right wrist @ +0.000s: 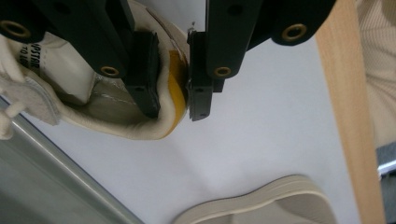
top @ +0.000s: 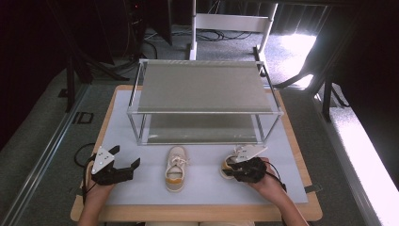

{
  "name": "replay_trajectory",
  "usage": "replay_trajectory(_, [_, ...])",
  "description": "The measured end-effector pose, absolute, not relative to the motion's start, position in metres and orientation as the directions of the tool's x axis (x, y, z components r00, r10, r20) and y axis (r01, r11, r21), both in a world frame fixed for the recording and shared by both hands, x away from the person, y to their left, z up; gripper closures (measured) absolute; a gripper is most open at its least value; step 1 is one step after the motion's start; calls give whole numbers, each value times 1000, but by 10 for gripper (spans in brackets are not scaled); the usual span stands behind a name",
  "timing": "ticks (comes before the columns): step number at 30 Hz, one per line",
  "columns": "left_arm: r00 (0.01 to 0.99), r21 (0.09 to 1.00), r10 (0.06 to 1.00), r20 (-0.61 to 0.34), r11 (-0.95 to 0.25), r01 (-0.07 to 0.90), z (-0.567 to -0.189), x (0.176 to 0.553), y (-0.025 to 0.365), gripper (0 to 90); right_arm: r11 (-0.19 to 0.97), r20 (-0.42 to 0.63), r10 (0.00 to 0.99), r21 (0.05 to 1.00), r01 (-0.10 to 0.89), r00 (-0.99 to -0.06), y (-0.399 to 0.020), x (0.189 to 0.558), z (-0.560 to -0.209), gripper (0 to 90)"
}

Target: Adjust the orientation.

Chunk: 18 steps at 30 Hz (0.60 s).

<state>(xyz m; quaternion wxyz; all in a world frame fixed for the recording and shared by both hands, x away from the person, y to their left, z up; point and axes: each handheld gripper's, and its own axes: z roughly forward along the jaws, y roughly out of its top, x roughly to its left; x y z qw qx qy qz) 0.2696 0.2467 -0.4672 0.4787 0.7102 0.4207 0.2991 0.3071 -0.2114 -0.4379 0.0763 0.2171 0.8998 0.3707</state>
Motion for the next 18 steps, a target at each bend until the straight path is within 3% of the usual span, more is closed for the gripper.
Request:
replay_trajectory(5, [436,938,899,32,-178,298,-469,269,246,84,669,17,376,687,284,-926,-203,305,-433,772])
replay_trajectory(13, [397,944,918,17,-146,297,-474,270,247,83,771,34,99,629,98,-995,-183,297,-430,773])
replay_trajectory(18, [383,950,924,10,-129,285,-474,270,247,84,796,50,-8,605,24,-999,-177,294,-429,772])
